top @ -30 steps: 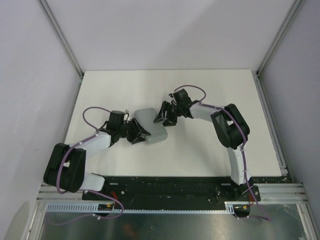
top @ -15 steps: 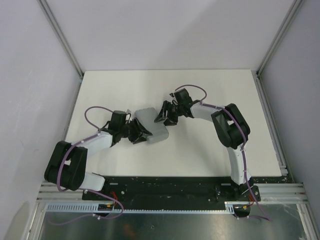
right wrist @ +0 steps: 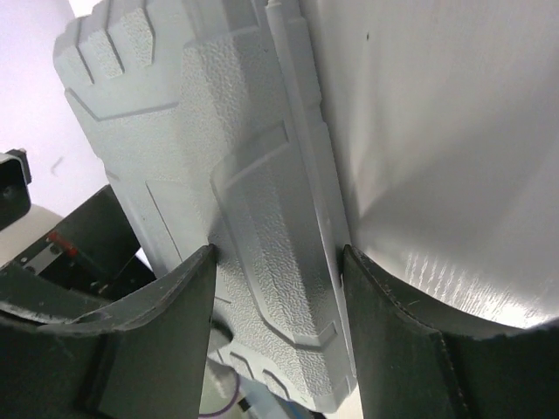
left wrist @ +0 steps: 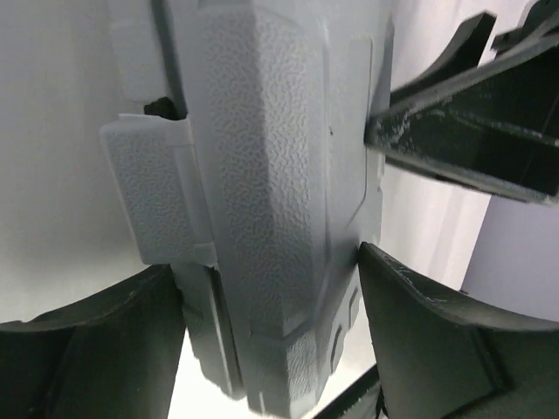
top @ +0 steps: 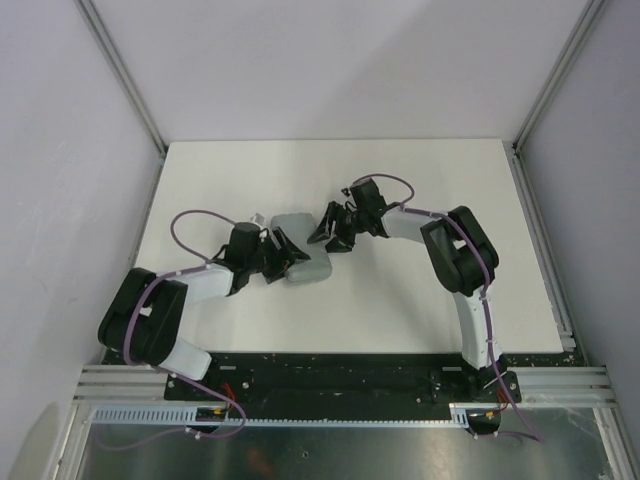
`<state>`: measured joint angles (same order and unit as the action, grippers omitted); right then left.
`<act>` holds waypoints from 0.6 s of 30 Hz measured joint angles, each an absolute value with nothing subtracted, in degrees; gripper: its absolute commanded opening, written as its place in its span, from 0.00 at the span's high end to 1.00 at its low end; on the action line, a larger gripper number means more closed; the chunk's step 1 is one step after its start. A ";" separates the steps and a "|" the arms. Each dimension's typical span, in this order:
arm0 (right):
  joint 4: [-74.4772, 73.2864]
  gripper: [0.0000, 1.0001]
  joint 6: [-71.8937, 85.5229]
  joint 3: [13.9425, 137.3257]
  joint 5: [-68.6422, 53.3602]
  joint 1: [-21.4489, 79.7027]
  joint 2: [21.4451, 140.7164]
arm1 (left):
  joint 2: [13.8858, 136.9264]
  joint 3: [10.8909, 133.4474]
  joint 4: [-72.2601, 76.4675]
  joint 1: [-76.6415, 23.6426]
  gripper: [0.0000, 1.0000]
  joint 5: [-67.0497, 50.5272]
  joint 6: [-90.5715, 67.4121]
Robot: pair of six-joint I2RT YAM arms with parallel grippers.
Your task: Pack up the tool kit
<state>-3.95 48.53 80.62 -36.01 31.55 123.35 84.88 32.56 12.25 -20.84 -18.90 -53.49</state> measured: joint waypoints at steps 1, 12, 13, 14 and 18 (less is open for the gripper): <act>-3.88 0.52 49.43 80.42 -36.53 31.62 123.39 | 85.23 32.27 13.19 -20.84 0.27 -18.31 -53.47; -2.42 0.52 54.04 79.18 -37.12 31.35 123.44 | 86.11 30.63 19.57 -20.45 0.96 -16.86 -52.86; -2.44 0.52 54.19 79.18 -37.15 31.35 123.44 | 85.91 30.52 19.59 -20.43 0.98 -16.86 -52.49; -2.48 0.51 54.30 79.11 -37.19 31.35 123.44 | 85.58 30.41 19.51 -20.43 0.99 -16.78 -52.12; -3.60 0.43 54.43 78.74 -37.30 31.38 122.80 | 83.59 30.63 16.60 -20.34 1.00 -16.69 -48.82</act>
